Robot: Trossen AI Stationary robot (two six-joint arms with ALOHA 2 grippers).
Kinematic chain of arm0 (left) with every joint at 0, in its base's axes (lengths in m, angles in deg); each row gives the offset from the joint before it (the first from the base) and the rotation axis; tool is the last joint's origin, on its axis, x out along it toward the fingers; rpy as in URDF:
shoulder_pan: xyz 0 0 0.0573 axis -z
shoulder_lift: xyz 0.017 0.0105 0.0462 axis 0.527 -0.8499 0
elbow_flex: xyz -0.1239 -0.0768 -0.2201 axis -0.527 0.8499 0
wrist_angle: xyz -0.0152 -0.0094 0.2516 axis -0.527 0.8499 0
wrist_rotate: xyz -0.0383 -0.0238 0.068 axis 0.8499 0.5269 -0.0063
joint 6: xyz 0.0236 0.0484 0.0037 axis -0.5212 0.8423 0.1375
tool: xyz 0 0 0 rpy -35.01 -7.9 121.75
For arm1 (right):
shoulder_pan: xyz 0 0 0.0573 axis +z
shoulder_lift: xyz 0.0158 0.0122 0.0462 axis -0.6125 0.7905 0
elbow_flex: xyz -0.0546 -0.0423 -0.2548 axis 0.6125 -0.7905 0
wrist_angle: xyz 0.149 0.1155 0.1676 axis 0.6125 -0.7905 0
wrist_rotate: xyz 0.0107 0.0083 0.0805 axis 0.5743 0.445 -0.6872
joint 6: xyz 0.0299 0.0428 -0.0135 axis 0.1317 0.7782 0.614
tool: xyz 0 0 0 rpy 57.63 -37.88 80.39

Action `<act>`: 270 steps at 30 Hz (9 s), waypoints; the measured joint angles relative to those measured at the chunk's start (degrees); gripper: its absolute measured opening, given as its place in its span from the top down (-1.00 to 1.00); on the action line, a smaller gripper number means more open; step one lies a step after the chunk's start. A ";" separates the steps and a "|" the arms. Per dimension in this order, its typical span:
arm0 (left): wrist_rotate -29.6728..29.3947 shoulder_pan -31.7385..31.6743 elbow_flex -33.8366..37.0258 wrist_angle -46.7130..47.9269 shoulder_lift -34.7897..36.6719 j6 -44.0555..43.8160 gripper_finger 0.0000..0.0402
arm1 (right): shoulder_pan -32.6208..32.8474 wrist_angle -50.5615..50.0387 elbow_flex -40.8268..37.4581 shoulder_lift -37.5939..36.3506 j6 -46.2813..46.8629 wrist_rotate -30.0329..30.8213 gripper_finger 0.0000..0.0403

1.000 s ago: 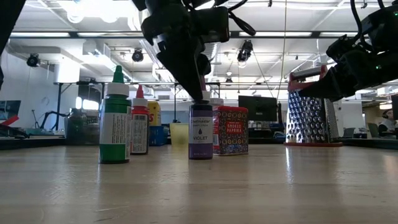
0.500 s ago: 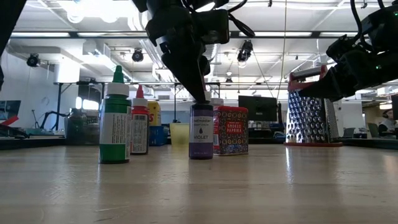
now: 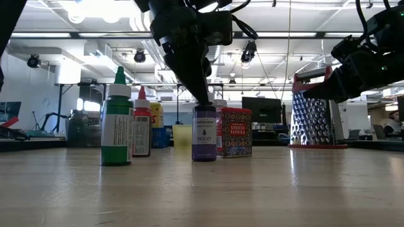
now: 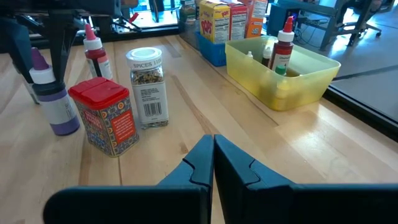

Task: Pick & Place Kitchen Items
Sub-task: Put the large violet food coloring bottle into the yellow bin, then put the red seasoning bottle into the black bin

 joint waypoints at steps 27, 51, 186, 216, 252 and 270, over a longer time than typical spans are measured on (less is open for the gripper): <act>-19.75 -2.65 -6.28 13.00 12.04 -1.23 0.30 | -0.01 -0.34 0.00 0.00 0.02 0.00 0.96; -5.26 -33.61 -13.38 -3.38 8.22 0.21 0.35 | 0.00 -0.43 0.00 -0.01 0.00 0.00 0.96; -2.45 -41.44 -22.67 15.44 -6.65 15.68 -0.33 | 0.01 -0.89 0.00 -0.01 0.01 0.02 0.96; -1.31 -16.17 -18.01 16.65 -0.68 11.57 -0.22 | 0.00 -1.27 0.00 -0.01 0.01 0.00 0.96; -13.85 -2.17 -13.42 4.04 -6.58 -29.01 -0.20 | -0.01 -1.28 0.00 -0.01 0.00 0.00 0.96; -13.10 -2.36 -12.96 4.22 -8.28 -29.25 -0.20 | 0.02 -1.28 0.00 -0.01 0.01 0.00 0.96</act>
